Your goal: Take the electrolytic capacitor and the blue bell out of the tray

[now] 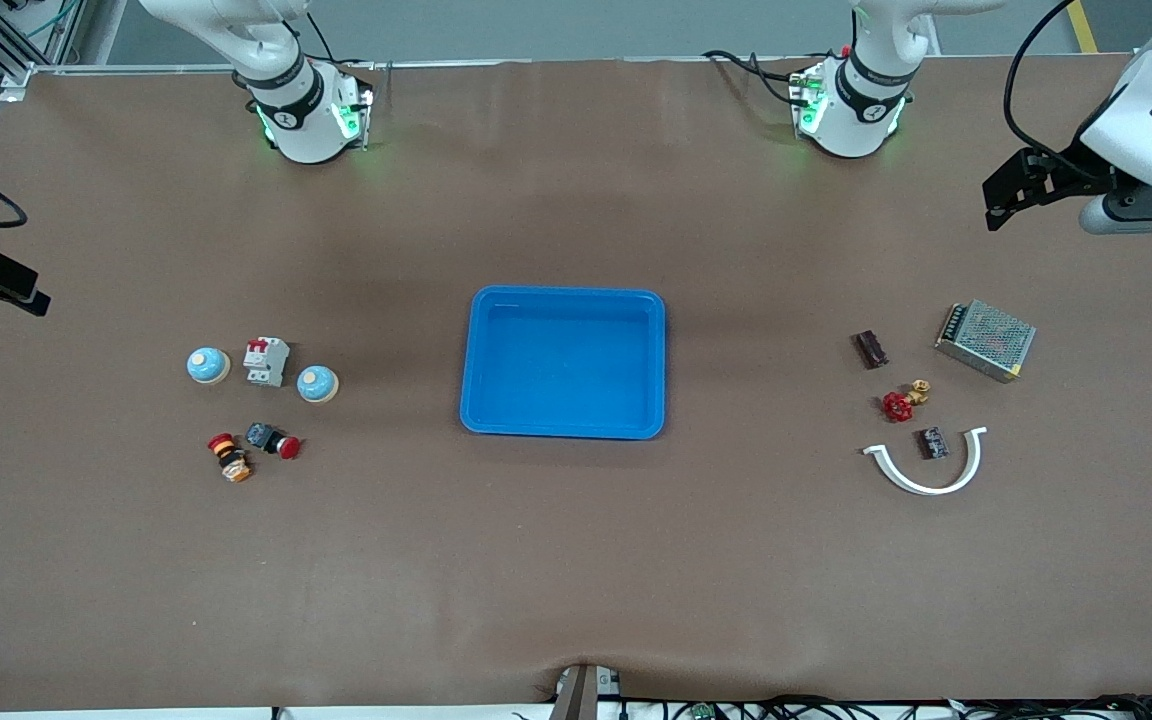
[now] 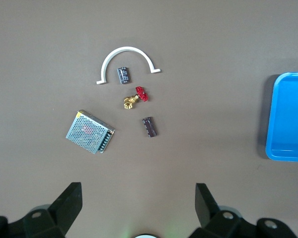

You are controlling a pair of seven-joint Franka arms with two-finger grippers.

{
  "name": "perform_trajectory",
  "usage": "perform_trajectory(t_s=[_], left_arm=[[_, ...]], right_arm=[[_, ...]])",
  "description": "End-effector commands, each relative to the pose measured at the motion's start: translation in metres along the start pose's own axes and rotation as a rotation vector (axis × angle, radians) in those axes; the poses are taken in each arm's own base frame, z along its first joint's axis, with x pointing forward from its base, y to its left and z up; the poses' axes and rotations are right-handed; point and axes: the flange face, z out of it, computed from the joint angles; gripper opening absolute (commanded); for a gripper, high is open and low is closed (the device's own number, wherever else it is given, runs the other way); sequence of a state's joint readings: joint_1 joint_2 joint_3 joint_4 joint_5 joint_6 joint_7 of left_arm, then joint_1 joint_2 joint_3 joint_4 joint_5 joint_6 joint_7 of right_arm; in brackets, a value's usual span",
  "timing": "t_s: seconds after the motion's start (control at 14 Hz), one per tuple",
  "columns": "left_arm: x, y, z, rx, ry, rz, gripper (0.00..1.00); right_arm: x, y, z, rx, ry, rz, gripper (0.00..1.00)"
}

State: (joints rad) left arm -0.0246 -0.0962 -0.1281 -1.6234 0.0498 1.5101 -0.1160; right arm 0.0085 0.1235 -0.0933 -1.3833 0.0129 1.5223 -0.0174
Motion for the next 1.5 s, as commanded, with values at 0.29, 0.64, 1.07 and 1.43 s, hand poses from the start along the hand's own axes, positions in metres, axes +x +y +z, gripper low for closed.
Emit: perform_trajectory(t_s=[0.29, 0.64, 1.07, 1.43], left_arm=[[-0.0064, -0.0008, -0.0021, -0.016, 0.009, 0.011, 1.00], [-0.0058, -0.0022, -0.0003, -0.016, 0.009, 0.009, 1.00], [-0.0045, -0.0029, -0.0005, -0.017, 0.018, 0.007, 1.00], [-0.0049, -0.0027, 0.0025, -0.016, 0.016, 0.007, 1.00]], right_arm=[[0.0026, -0.0003, -0.0038, 0.001, 0.001, -0.002, 1.00], [0.0027, 0.0016, -0.0026, 0.000, 0.000, -0.006, 1.00], [0.0027, 0.0017, -0.0026, 0.000, 0.000, -0.006, 1.00], [0.0027, 0.0008, -0.0018, 0.000, -0.002, -0.008, 1.00]])
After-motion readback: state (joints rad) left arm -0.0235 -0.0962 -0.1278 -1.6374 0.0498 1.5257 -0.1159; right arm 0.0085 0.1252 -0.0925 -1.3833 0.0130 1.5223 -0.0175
